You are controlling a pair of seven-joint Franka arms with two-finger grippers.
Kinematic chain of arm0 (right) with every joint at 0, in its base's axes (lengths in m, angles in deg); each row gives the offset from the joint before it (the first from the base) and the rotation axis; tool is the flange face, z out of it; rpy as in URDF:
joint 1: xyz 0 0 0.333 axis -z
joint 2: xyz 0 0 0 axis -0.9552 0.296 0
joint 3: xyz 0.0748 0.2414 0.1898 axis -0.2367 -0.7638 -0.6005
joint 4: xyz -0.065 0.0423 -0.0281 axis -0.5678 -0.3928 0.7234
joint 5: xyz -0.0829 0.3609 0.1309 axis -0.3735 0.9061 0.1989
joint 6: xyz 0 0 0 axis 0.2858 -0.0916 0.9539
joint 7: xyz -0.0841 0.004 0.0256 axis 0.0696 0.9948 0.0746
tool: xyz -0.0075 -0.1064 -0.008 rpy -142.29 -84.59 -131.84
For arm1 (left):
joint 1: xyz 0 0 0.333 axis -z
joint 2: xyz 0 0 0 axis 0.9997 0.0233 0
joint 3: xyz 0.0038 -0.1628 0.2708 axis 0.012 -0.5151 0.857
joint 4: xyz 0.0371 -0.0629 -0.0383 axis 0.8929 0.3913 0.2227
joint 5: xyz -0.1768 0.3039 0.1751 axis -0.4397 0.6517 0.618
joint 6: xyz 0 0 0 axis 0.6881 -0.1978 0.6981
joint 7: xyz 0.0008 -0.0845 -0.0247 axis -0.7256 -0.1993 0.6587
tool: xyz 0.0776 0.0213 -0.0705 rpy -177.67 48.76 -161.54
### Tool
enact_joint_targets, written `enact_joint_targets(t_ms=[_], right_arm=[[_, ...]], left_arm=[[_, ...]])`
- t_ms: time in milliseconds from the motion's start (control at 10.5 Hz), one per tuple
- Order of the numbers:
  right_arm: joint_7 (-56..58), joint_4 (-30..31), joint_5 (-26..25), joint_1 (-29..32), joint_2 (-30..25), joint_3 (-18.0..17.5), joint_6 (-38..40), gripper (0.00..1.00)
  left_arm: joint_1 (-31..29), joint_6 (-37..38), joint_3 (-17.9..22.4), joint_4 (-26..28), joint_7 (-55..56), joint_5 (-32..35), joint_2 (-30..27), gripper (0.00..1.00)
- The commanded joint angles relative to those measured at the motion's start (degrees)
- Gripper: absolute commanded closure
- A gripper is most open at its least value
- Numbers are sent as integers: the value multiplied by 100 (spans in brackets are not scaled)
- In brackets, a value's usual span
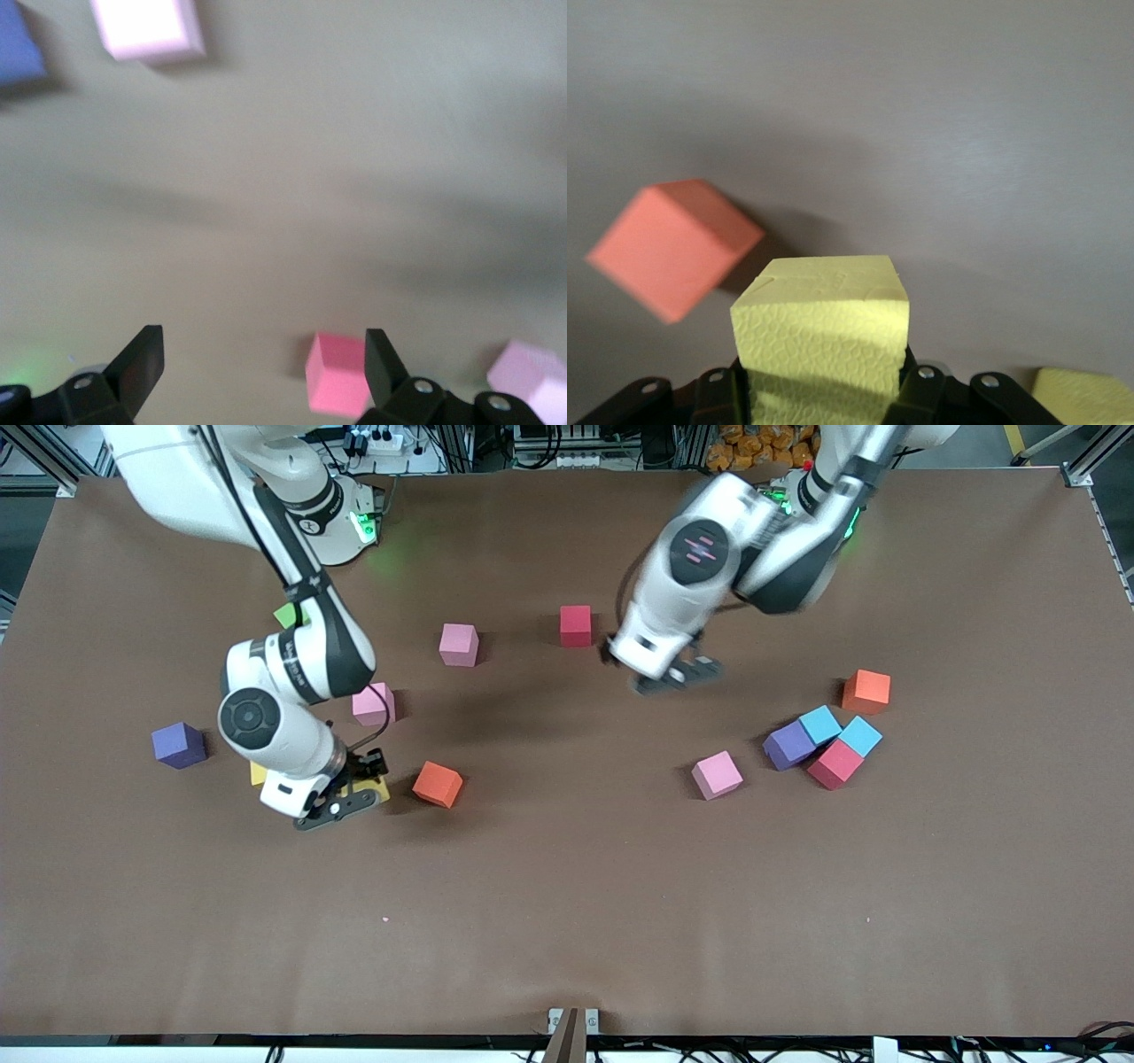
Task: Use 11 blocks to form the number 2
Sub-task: 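Place yellow beside red with the right gripper while the left gripper reaches pink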
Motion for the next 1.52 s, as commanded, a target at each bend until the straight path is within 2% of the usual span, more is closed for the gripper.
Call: enact_joint_targets(t_ms=[0, 190, 380, 570, 950, 1139, 1424], right_arm=[[-384, 359, 46, -717, -425, -14, 112, 76], [-305, 930, 46, -1131, -951, -75, -81, 76], [-314, 1527, 55, -1736, -1400, -233, -256, 76], [-305, 2187, 46, -2518, -1717, -251, -853, 76], [79, 2259, -24, -3688, -1578, -243, -908, 76], [1043, 2277, -68, -3769, -1464, -243, -1022, 76], [2214, 2277, -68, -3743, -1166, -243, -1443, 76]], left_arm=[[-98, 38, 280, -303, -131, 8, 288, 0], [-64, 38, 632, -689, -175, 227, 656, 0], [-37, 38, 722, -1199, -246, 387, 1113, 0], [-29, -32, 835, -1298, -482, 457, 1404, 0], [-20, -147, 1240, -1298, -1335, 457, 1668, 0], [68, -339, 1398, -1298, -1327, 431, 1835, 0], [68, -498, 1407, -1289, -1266, 405, 2011, 0]])
